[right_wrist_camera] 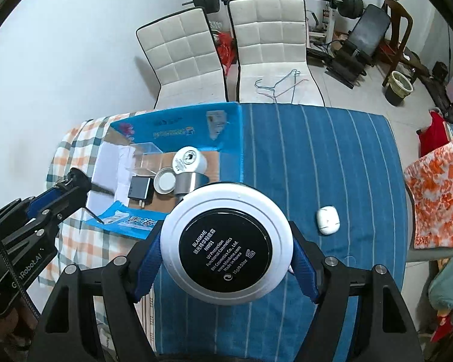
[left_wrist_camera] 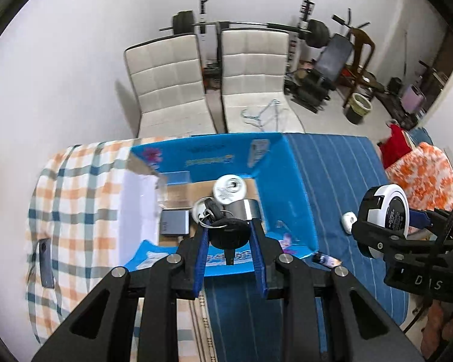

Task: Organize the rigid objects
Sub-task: 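Carry the puck with the right tool while the left tool carries the keys toward the box, then lower the puck into the box with the right tool while the left tool drops the keys in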

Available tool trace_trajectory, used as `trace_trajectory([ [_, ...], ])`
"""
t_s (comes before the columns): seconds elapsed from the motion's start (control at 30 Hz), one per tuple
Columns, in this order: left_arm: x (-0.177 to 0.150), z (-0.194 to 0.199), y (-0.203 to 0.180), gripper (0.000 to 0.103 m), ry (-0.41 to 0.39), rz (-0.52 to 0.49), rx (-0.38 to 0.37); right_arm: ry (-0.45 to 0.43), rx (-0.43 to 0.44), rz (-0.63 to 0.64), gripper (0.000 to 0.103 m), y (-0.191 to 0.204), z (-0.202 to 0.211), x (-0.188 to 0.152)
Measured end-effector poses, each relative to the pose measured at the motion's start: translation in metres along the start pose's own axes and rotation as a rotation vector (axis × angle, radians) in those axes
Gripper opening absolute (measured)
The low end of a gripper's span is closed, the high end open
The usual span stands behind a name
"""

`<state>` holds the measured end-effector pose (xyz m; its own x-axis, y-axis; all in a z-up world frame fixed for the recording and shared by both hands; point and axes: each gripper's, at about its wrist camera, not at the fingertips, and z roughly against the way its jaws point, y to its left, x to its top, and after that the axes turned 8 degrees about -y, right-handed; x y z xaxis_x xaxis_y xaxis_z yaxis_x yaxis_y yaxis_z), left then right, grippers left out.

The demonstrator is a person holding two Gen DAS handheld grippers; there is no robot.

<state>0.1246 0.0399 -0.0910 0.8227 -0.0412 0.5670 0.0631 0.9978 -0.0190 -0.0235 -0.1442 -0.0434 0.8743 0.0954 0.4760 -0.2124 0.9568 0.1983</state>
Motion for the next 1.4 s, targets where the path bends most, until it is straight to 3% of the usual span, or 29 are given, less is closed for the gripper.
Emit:
trace_trajectory([
  [0.13, 0.0, 0.002, 0.015, 0.024, -0.001, 0.015, 0.018, -0.003, -0.01, 0.0, 0.078, 0.025, -0.002, 0.005],
  [0.43, 0.008, -0.005, 0.036, 0.024, 0.005, 0.022, 0.024, -0.016, 0.004, -0.017, 0.078, 0.04, -0.007, 0.012],
  [0.67, -0.011, -0.075, 0.065, 0.024, 0.125, 0.077, 0.004, 0.136, 0.085, -0.096, 0.078, 0.037, -0.089, 0.004],
  [0.8, -0.027, -0.128, 0.081, 0.024, 0.242, 0.13, -0.035, 0.207, 0.06, -0.113, 0.078, 0.04, -0.144, -0.002],
  [1.0, -0.048, -0.178, 0.086, 0.024, 0.368, 0.119, -0.056, 0.308, 0.032, -0.115, 0.078, 0.054, -0.21, -0.01],
  [1.27, -0.054, -0.195, 0.091, 0.025, 0.4, 0.117, -0.065, 0.355, -0.049, -0.014, 0.078, 0.071, -0.259, -0.022],
  [1.4, -0.054, -0.198, 0.095, 0.025, 0.43, 0.136, -0.064, 0.387, -0.046, -0.031, 0.078, 0.068, -0.273, -0.026],
])
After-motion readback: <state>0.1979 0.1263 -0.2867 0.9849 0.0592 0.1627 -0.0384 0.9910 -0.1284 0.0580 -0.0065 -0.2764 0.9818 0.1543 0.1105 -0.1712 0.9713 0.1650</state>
